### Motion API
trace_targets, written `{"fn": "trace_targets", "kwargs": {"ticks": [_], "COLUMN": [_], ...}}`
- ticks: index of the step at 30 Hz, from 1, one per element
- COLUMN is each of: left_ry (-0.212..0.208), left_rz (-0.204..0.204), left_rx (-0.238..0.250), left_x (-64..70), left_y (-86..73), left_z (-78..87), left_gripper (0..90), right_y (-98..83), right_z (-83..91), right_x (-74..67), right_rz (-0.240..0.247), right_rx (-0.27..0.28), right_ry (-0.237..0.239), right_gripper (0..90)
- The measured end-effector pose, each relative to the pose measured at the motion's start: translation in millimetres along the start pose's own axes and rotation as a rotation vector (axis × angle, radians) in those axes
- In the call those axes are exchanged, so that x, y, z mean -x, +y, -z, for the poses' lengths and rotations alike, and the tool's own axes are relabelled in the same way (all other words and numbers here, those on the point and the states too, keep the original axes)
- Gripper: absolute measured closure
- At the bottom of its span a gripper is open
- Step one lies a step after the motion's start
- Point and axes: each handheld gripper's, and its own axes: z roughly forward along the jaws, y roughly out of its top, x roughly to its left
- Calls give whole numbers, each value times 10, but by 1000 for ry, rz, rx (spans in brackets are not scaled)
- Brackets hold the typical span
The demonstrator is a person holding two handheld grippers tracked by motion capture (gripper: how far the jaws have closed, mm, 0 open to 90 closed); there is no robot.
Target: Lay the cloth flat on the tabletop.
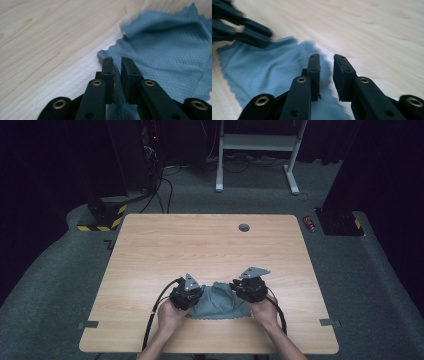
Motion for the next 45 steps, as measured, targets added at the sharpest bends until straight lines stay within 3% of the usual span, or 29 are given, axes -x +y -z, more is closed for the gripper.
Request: {"fn": "trace_targets", "kwargs": {"ticks": [4,5,10,12,13,15,16,19,25,26,27,29,31,32,34,37,41,43,44,45], "left_ry": [2,1,14,14,13,13,11,7,3,2,2,2,3,6,8,31,19,-15,-32,-39], "left_rz": [26,30,39,38,44,42,36,34,23,21,21,20,20,14,6,-15,-28,-59,-114,-141], "left_rx": [-9,-19,-61,-67,-74,-76,-87,-87,-91,-91,-91,-92,-93,-94,-97,-63,-6,-4,-43,-66], "left_x": [-53,-52,-52,-60,-64,-64,-62,-61,-50,-41,-41,-37,-33,-34,-22,1,46,147,269,337], "left_y": [-33,-44,-88,-91,-96,-97,-98,-98,-87,-82,-82,-77,-70,-65,-56,-7,74,126,138,129], "left_z": [15,3,-83,-88,-99,-105,-124,-129,-133,-138,-138,-143,-149,-152,-155,-125,-53,-67,-151,-201], "left_gripper": [759,739,681,679,681,690,699,724,782,793,805,822,835,845,872,884,884,884,880,876], "right_y": [-29,-59,-108,-114,-122,-118,-119,-120,-98,-94,-94,-139,-169,-245,-318,-326,-273,-228,-186,-176], "right_z": [-30,-121,-338,-368,-396,-396,-392,-384,-204,-118,-118,-51,-54,-88,-133,-119,-88,-76,-98,-112], "right_x": [81,80,23,15,12,10,-9,-25,43,110,110,223,252,268,250,229,218,203,175,159], "right_rz": [-11,-7,5,1,14,22,51,75,62,47,47,28,20,15,19,11,6,1,8,8], "right_rx": [-35,-81,-150,-160,-167,-172,-177,-181,-106,-86,-86,-97,-110,-153,-182,-167,-130,-107,-102,-104], "right_ry": [-20,-12,15,17,22,24,23,14,-53,-85,-85,-143,-152,-164,-161,-156,-152,-145,-132,-128], "right_gripper": [751,725,693,711,795,833,883,893,898,898,898,897,897,896,893,881,835,827,827,827]}}
